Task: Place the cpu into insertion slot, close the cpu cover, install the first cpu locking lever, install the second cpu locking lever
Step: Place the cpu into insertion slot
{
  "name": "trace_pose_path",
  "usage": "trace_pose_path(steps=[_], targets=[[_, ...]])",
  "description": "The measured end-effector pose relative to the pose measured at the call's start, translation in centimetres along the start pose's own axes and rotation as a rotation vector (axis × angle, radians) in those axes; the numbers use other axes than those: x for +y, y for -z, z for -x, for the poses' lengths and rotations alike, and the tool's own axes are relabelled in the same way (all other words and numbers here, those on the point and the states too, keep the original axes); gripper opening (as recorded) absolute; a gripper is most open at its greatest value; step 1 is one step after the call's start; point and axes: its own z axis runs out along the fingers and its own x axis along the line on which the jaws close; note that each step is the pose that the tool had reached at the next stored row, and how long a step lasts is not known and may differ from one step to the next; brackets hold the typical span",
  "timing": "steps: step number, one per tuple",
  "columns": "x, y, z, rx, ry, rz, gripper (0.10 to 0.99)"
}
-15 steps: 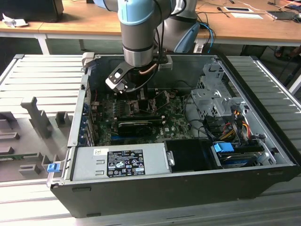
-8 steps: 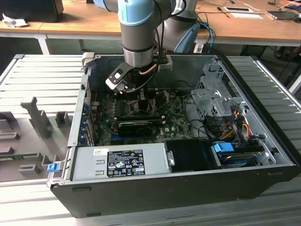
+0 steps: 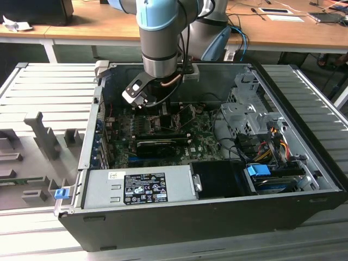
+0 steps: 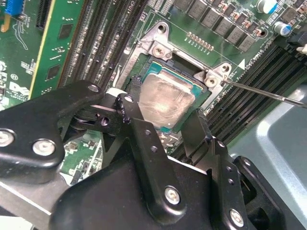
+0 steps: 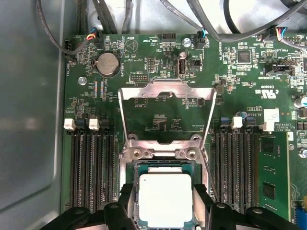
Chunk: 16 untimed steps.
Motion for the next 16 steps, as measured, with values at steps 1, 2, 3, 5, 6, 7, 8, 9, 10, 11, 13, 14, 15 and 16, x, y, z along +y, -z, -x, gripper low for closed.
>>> trace_pose_path(steps=[1,2,3,5,6,7,8,9,10,11,13,14,15,16], targets=[[0.0,-0.02,-0.01,0.0045,0.0,0.0,0.604],[0.01,-0.02,-0.02,0.0054,0.0,0.0,0.604],[0.01,-0.01,-0.02,0.0056,0.0,0.0,0.604],[0.01,0.11,-0.02,0.0052,0.0,0.0,0.604],[0.02,0.16,-0.02,0.0052,0.0,0.0,0.604],[0.03,0.23,-0.02,0.0049,0.0,0.0,0.604],[0.04,0.32,-0.02,0.0041,0.0,0.0,0.604],[0.05,0.41,-0.03,0.0038,0.0,0.0,0.604],[0.06,0.57,-0.04,0.0033,0.0,0.0,0.604],[0.07,0.73,-0.04,0.0033,0.0,0.0,0.604],[0.1,1.03,-0.05,0.003,0.0,-0.001,0.525],[0.11,1.1,-0.06,0.0028,0.0,-0.001,0.525],[0.13,1.17,-0.06,0.0028,0.0,-0.002,0.459],[0.15,1.23,-0.06,0.0028,0.0,-0.003,0.4]])
